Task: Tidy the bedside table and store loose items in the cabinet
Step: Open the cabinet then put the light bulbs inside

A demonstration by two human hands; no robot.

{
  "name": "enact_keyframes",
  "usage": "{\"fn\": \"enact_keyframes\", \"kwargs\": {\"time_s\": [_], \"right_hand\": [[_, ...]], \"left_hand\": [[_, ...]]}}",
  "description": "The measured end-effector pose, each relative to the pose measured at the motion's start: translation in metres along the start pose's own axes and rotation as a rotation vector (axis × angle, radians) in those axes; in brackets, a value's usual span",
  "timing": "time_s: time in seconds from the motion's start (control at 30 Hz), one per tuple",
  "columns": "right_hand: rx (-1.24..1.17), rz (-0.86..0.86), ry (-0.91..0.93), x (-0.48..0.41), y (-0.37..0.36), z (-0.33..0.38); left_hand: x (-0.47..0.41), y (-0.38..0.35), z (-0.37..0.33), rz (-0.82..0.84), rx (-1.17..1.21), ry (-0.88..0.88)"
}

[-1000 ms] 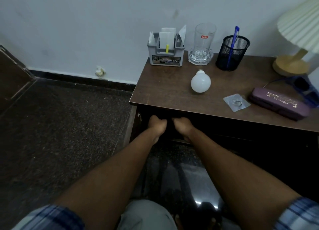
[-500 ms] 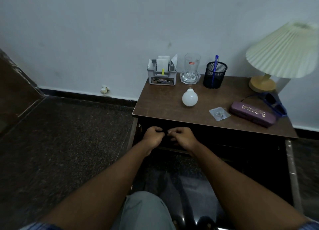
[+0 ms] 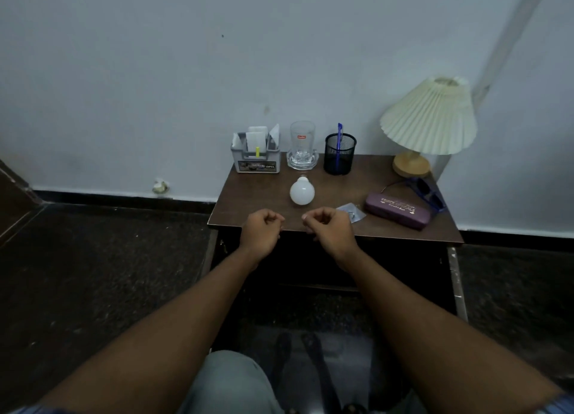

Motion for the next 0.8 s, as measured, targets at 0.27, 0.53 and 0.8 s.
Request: {"fn": "enact_keyframes", "kwargs": {"time_s": [0.27,0.53,0.8], "right_hand": [[0.105,-0.221,0.157,-0.011,0.029,0.017],[0.231,-0.231,0.186,-0.025,0.024,0.023],[0.296,-0.216,0.168,-0.046,0.007,0.027]], "left_hand": [[-0.007,-0.003,-0.029,-0.119,0.044,-0.104],[-0.035,-0.021,-0.027,-0.104,0.200,0.003],[-0.052,-0.042,-0.028,-0.032,0.281,0.119]]}}
Point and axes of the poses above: each hand's wrist, its own x-axis away from the middle knuckle, its own y-axis out of the back of the hand, z = x × y, the point moved 6 cm from there along -x, towards the middle knuckle, and after that the axes turned 4 degrees about -x, right-handed, at the moved point
